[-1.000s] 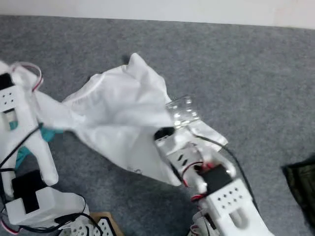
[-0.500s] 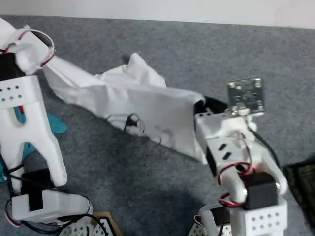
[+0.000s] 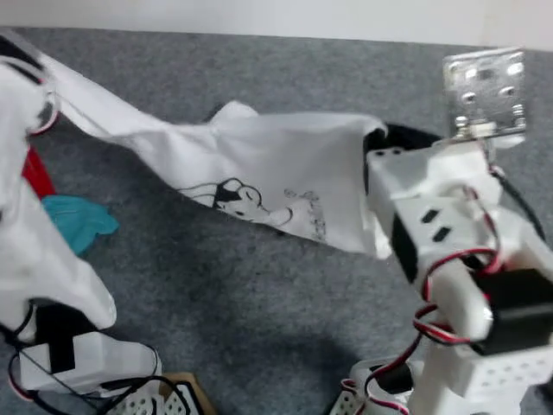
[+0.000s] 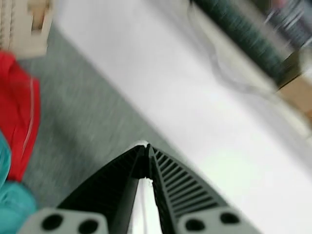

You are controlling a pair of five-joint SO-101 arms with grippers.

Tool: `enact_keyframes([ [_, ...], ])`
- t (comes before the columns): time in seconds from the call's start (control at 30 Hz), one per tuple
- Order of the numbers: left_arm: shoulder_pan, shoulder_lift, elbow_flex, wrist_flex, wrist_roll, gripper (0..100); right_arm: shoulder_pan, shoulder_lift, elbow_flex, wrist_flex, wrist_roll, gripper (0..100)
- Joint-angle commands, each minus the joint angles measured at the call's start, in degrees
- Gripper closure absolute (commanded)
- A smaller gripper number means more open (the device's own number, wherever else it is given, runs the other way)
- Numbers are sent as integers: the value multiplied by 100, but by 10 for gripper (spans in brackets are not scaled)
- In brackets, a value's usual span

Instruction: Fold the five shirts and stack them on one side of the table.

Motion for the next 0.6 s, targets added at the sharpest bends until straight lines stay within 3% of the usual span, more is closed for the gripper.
enact_keyframes([
  [0.0,-312,-84,-1341,18,44,993,48,453,-1675,409,79,992],
  [0.2,-611,-84,-2721,0,53,993,40,716,-3011,620,501,992],
  [0.57,-1253,-1015,-2695,-659,53,993,31,708,-3793,796,651,992],
])
